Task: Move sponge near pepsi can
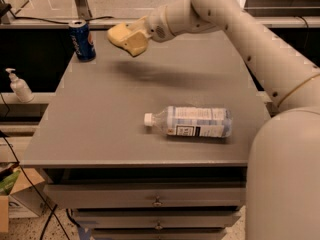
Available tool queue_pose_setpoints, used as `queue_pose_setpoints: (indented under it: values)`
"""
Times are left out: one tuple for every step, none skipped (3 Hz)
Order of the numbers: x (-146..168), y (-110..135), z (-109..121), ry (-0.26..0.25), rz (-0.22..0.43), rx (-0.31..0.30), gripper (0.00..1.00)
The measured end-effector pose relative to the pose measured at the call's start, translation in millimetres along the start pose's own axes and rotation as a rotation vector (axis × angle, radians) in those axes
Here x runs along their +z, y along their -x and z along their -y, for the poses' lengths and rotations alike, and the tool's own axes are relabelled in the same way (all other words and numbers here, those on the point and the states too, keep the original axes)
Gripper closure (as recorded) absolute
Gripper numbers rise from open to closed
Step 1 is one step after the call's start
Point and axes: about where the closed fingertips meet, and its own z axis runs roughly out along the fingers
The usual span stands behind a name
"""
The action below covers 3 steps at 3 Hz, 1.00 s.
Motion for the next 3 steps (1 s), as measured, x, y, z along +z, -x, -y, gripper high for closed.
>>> queue_pose_setpoints:
  values:
    - [43, 8, -22, 0.104, 0.002, -0.002, 0.83]
    - [74, 10, -42, 0.186, -0.003, 0.006, 0.59]
    - [88, 15, -47, 0.213, 0.005, 0.009, 0.36]
